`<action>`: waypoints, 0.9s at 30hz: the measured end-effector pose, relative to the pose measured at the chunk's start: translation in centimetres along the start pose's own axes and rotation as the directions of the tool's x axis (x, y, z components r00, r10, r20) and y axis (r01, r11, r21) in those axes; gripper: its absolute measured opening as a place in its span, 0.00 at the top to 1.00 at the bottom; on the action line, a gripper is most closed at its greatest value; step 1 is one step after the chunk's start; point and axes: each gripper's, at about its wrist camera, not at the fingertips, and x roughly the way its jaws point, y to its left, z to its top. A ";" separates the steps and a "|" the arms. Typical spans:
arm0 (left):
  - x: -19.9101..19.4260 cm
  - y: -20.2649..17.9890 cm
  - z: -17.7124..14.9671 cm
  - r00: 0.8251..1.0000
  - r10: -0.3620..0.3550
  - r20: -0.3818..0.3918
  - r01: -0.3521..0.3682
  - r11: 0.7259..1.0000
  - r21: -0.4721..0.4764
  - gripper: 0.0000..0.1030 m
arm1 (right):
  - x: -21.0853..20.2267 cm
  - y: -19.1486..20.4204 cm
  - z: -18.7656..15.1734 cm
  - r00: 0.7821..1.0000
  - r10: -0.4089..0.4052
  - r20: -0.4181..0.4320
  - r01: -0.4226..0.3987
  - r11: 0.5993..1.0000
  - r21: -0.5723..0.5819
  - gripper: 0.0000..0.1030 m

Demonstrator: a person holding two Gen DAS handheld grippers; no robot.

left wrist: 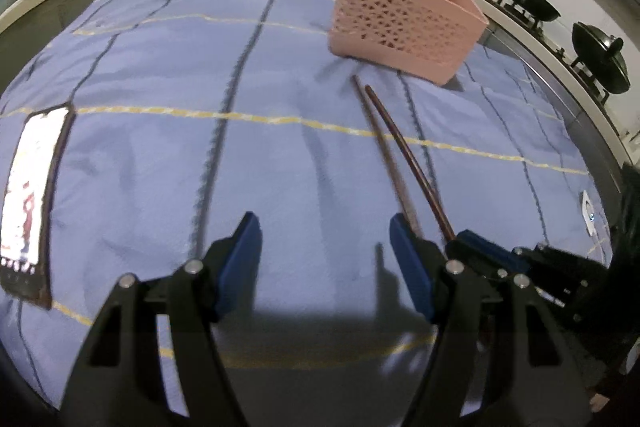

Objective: Organize utensils
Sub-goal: 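Return both grippers to the chopsticks and close each on a dark chopstick, then lift the held chopsticks and carry both grippers toward the pink holder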

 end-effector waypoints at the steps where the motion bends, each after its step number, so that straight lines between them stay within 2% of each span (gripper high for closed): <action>1: 0.2 -0.5 0.3 1.000 -0.002 -0.001 0.002 1.000 0.011 0.37 | -0.1 -0.4 -0.1 1.000 0.001 0.001 -0.001 1.000 0.018 0.94; 7: 2.8 -3.6 1.7 0.999 0.015 -0.037 -0.011 0.996 0.085 0.37 | -0.8 -2.5 -0.7 1.000 0.014 0.005 -0.015 0.996 0.090 0.94; 9: 3.8 -4.4 1.7 0.998 0.047 -0.051 -0.041 0.993 0.109 0.37 | -1.0 -3.0 -1.0 1.000 0.026 0.010 -0.027 0.994 0.103 0.94; 15: 4.3 -5.9 0.9 0.988 0.153 -0.012 -0.147 0.967 0.208 0.38 | -1.0 -3.3 -1.1 0.999 0.049 0.021 -0.052 0.992 0.116 0.94; 17: 3.9 -6.1 0.4 0.988 0.151 0.010 -0.149 0.963 0.223 0.46 | -1.0 -3.5 -1.1 0.998 0.058 0.024 -0.061 0.990 0.124 0.94; 19: 3.6 -5.7 0.3 0.990 0.142 0.013 -0.141 0.963 0.231 0.62 | -1.0 -3.5 -1.1 0.998 0.063 0.025 -0.066 0.990 0.129 0.94; 20: 3.5 -5.5 0.2 0.991 0.137 0.014 -0.136 0.962 0.236 0.66 | -1.0 -3.5 -1.1 0.998 0.064 0.025 -0.067 0.989 0.130 0.94; 22: 3.0 -4.8 -0.1 0.993 0.122 0.010 -0.121 0.963 0.239 0.83 | -1.0 -3.5 -1.1 0.998 0.064 0.024 -0.066 0.989 0.130 0.94; 23: 2.6 -4.2 -0.2 0.994 0.106 0.003 -0.104 0.967 0.233 0.87 | -1.0 -3.5 -1.1 0.998 0.064 0.024 -0.066 0.989 0.131 0.94; 24: 2.5 -3.8 -0.3 0.996 0.089 -0.005 -0.085 0.971 0.224 0.92 | -1.0 -3.5 -1.1 0.998 0.063 0.024 -0.066 0.989 0.131 0.94; 27: 1.8 -1.7 -0.6 0.999 0.007 -0.033 -0.001 0.983 0.182 0.93 | -0.9 -3.4 -1.0 0.998 0.065 0.020 -0.067 0.990 0.128 0.94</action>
